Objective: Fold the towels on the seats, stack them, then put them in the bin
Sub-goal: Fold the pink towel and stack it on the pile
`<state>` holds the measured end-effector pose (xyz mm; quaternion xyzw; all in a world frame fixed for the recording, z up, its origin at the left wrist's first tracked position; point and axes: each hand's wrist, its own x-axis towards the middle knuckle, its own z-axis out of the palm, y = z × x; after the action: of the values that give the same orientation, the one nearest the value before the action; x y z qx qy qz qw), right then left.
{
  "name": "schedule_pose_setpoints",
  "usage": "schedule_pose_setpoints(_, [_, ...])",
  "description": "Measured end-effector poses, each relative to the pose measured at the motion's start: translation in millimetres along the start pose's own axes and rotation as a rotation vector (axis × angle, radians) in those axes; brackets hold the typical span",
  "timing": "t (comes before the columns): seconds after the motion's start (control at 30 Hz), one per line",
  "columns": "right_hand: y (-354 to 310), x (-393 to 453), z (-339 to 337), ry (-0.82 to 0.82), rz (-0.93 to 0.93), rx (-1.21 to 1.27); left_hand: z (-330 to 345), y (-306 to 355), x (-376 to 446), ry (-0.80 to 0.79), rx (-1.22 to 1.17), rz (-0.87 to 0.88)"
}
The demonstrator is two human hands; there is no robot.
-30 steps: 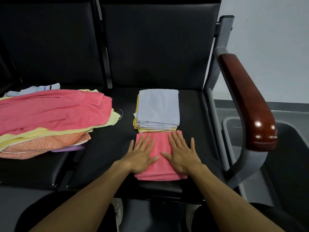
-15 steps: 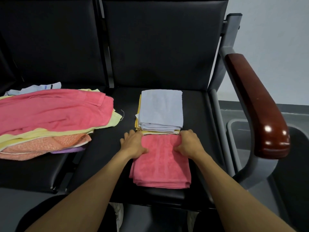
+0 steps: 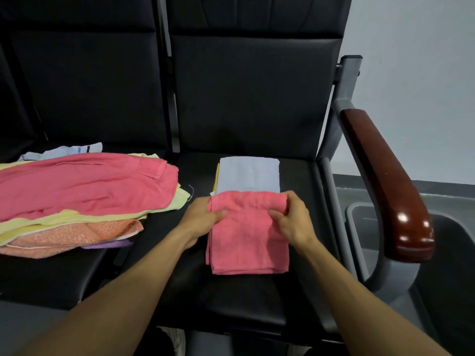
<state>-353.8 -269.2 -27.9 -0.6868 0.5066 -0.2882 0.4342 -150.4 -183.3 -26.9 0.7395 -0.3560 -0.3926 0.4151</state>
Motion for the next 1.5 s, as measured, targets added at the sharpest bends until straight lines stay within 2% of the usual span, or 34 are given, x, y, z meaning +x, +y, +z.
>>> schedule_pose_setpoints(0.07, [-15.1,25.7,-3.4,0.057,-0.035,0.046,-3.4,20.5,20.5,0.069,0.044,0.085])
schedule_pose_setpoints(0.17, [-41.3,71.5,-6.8,0.116,-0.060,0.061,-5.5,56.9,60.3,0.258,0.167,0.178])
schedule_pose_setpoints(0.23, [-49.0,99.6,-2.8,0.113,-0.061,-0.069,-4.2,72.1,84.5,0.334,0.282,0.214])
schedule_pose_setpoints(0.3, [-46.4,110.9,7.7,0.115,-0.113,-0.313,2.2,70.6,97.6,0.341,0.460,0.286])
schedule_pose_setpoints(0.4, [-22.8,113.0,31.4,-0.003,-0.214,-0.573,20.4,49.9,107.9,0.228,0.649,0.414])
schedule_pose_setpoints(0.47, [0.2,109.9,45.1,-0.144,-0.190,-0.651,31.6,29.9,112.9,0.079,0.730,0.381])
schedule_pose_setpoints(0.57, [26.8,105.6,56.6,-0.197,-0.169,-0.697,40.5,0.2,121.7,-0.089,0.849,0.302])
schedule_pose_setpoints(0.7, [22.7,112.2,56.7,-0.234,-0.139,-0.809,41.2,0.6,125.4,-0.138,0.892,0.263])
schedule_pose_setpoints(0.8, [-8.0,107.6,53.1,-0.158,-0.192,-0.902,23.7,14.1,113.5,-0.109,0.833,0.296])
schedule_pose_setpoints(0.9, [-40.2,89.5,68.5,-0.112,-0.343,-0.860,-16.6,8.9,90.7,0.031,0.817,0.296])
schedule_pose_setpoints(1.0, [-77.5,70.7,116.7,-0.215,-0.424,-0.719,-80.0,-6.1,66.5,0.177,0.869,0.217])
schedule_pose_setpoints(1.13, [-113.5,50.5,196.7,-0.406,-0.314,-0.527,-158.4,-34.7,32.8,0.222,0.941,0.088])
schedule_pose_setpoints(1.23, [-116.8,40.5,242.2,-0.501,-0.179,-0.498,-197.2,-64.7,14.5,0.224,0.992,0.024])
schedule_pose_setpoints(1.33, [-108.5,39.2,265.2,-0.406,-0.083,-0.466,-211.2,-91.8,7.5,0.235,0.961,0.014])
schedule_pose_setpoints(1.5, [-114.6,42.6,255.5,-0.196,-0.043,-0.243,-200.9,-100.0,12.7,0.332,0.946,0.090])
